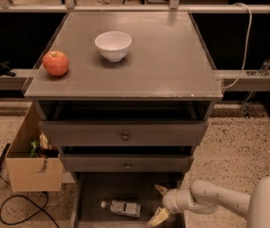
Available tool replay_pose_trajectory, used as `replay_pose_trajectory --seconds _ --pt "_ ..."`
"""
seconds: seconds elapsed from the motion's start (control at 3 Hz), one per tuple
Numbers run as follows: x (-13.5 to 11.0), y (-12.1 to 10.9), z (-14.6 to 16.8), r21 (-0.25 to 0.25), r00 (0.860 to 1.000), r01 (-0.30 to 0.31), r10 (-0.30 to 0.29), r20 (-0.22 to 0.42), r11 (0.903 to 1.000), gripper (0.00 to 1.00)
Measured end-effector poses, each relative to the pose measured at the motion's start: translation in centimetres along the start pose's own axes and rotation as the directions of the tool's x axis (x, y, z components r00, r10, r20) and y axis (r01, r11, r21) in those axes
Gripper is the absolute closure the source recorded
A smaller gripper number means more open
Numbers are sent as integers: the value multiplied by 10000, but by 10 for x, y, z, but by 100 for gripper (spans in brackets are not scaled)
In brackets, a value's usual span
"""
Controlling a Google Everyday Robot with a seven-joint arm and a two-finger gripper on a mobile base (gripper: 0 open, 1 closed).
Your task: Pick blue plastic bottle from bottom drawer and place on counter
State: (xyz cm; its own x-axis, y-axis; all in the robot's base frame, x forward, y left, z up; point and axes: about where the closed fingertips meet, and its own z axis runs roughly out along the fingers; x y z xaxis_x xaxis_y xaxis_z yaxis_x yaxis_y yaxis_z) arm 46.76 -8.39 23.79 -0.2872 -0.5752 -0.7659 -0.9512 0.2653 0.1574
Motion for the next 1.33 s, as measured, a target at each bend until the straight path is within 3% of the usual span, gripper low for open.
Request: replay_pose_trajectory --seconds 0.33,0.67,1.33 --pt "14 4 36 -336 9992 -349 355 179 9988 0" --pt "22 7 82 -774 9990 -307 330 286 9965 0" --pt "25 6 115 -939 9995 -119 146 281 9955 0"
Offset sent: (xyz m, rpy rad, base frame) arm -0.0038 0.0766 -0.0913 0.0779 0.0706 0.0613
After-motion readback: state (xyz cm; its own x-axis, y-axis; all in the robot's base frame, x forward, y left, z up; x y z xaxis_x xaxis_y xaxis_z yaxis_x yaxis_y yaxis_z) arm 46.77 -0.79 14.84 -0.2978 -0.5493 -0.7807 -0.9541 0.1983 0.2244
